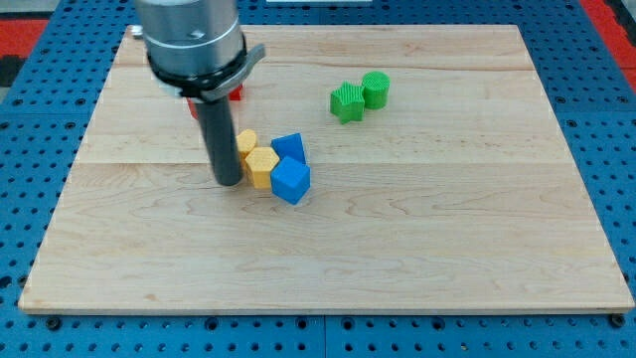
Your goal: Push the red blocks into the green blocks
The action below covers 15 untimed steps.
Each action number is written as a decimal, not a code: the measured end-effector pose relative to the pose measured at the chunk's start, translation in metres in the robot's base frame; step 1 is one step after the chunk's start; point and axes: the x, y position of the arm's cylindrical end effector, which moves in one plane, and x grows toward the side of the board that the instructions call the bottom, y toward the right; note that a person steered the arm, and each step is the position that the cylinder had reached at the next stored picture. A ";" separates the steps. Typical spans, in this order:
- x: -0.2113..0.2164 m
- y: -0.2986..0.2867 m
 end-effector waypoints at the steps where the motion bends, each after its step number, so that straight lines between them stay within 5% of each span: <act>1: -0.029 -0.060; 3: -0.112 -0.028; 5: -0.146 0.025; 6: -0.163 -0.008; 7: -0.142 -0.017; 9: -0.180 -0.078; 11: -0.204 0.022; 14: -0.170 0.126; 15: -0.164 0.072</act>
